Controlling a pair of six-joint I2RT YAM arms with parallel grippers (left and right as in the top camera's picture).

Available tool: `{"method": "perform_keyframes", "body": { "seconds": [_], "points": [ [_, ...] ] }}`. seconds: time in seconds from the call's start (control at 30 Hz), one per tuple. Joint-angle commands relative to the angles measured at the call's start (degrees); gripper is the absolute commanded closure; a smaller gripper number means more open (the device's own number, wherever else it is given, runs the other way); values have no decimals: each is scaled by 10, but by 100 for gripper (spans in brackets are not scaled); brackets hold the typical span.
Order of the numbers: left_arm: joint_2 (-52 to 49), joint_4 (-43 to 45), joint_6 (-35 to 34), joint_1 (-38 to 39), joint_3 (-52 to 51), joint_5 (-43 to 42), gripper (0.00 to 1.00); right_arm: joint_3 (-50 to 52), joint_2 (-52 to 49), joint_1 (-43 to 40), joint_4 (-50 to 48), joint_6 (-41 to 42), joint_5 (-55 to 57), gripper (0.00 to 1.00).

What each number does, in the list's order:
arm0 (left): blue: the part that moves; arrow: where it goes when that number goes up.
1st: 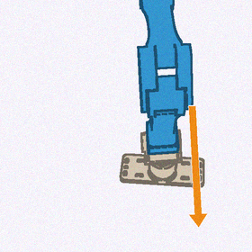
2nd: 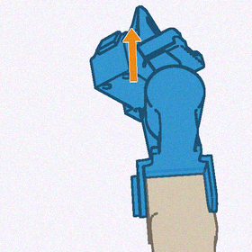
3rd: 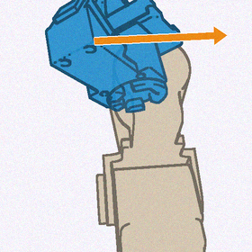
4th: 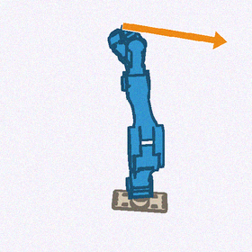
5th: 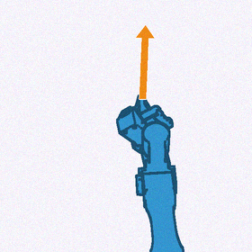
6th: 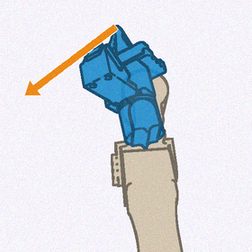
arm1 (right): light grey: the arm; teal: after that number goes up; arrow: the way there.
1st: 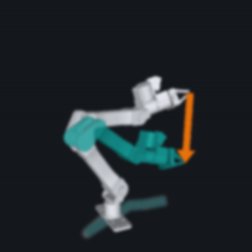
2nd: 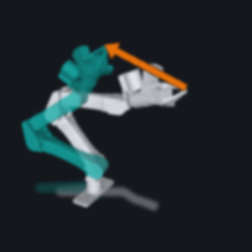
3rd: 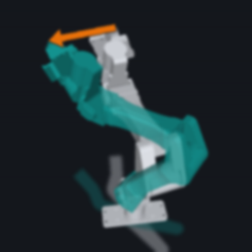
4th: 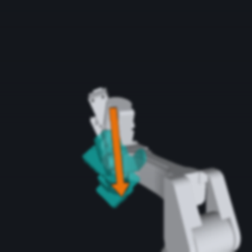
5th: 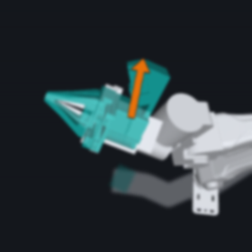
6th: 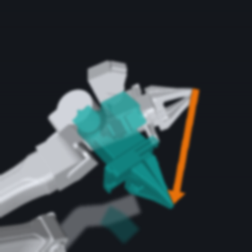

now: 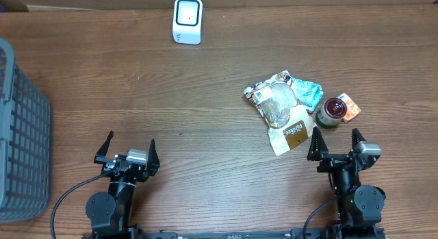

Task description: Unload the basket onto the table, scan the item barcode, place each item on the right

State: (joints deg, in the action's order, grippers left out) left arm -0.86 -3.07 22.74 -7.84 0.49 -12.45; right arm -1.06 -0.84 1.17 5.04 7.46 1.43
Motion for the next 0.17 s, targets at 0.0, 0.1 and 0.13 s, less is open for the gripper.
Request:
{"method": "perform_keyframes", "body": {
  "seconds": [0.0, 0.1, 0.13],
  "points": [
    [6, -1, 11, 3, -2, -5, 0, 6, 5, 0, -4, 0, -2, 0],
    [6, -1, 10, 3, -2, -5, 0, 6, 5, 0, -4, 0, -2, 0],
    [6, -1, 11, 3, -2, -5, 0, 6, 5, 0, -4, 0, -2, 0]
  ]
}}
